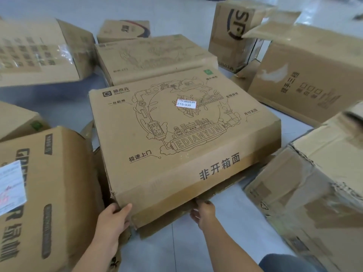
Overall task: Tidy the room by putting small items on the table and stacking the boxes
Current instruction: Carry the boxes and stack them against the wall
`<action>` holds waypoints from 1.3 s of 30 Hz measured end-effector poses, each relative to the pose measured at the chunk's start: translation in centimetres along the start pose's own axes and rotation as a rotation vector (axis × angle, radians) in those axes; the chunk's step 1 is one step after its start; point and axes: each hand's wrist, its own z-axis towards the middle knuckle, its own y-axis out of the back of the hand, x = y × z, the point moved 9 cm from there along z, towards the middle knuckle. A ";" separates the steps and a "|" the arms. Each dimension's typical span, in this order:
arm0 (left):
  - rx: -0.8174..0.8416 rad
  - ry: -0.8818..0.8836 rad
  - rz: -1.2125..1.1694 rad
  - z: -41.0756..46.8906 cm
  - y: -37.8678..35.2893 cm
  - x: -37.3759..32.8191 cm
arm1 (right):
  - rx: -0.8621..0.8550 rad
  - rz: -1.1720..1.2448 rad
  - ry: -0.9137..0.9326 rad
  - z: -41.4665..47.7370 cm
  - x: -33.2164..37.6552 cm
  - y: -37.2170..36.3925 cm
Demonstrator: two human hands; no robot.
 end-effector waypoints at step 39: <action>-0.489 -0.974 0.932 -17.4 3.4 -32.3 | -0.314 -1.133 1.179 -36.5 33.3 -5.5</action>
